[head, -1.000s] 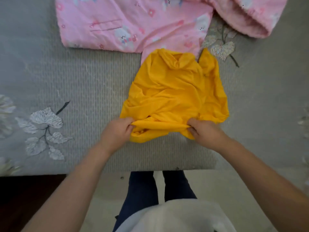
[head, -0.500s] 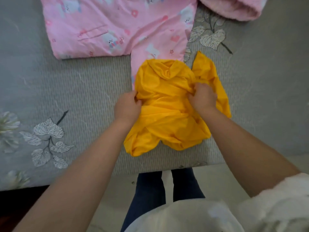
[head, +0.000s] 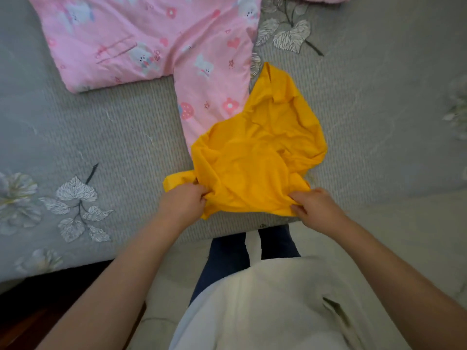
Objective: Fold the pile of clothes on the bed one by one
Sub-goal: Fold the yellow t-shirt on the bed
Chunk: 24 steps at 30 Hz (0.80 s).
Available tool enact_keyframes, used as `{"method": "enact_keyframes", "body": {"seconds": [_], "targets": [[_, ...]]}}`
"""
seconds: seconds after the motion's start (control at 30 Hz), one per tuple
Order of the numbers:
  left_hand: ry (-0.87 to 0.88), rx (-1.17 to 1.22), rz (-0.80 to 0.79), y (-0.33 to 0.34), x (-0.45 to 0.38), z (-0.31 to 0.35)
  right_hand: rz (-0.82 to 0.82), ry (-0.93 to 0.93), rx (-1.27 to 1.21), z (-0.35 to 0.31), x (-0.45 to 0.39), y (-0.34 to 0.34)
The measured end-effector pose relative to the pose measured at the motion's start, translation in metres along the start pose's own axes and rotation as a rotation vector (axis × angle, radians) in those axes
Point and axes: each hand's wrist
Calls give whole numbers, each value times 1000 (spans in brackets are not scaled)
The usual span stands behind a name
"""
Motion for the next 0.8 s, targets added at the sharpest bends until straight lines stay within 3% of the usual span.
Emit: {"method": "enact_keyframes", "body": {"seconds": [0.07, 0.13, 0.2, 0.23, 0.33, 0.4, 0.47, 0.57, 0.67, 0.8], "targets": [[-6, 18, 89, -2, 0, 3, 35, 47, -48, 4, 3, 5], [104, 164, 398, -4, -3, 21, 98, 31, -49, 12, 8, 3], [249, 186, 608, -7, -16, 42, 145, -38, -37, 11, 8, -6], [280, 148, 618, -8, -27, 54, 157, -97, -33, 11, 10, -13], [127, -120, 257, -8, -70, 84, 242, -355, 65, 16, 21, -23], [82, -290, 145, -6, -88, 90, 216, -425, 90, 25, 28, -19], [130, -270, 181, -14, -90, 89, 135, -392, 148, 37, 33, -16], [168, 105, 496, -53, -76, 91, 102, -59, 129, 55, 24, -36], [252, 259, 821, -129, -55, 110, 464, 65, -95, 50, 2, -108], [369, 240, 1175, -233, -10, 145, 1126, -50, -290, 17, 12, -235]]}}
Point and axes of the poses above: each hand's wrist, its own x-axis away from the middle knuckle, its own y-axis out of the palm, z = x × y, and after that the axes turned 3 degrees about y, right-handed
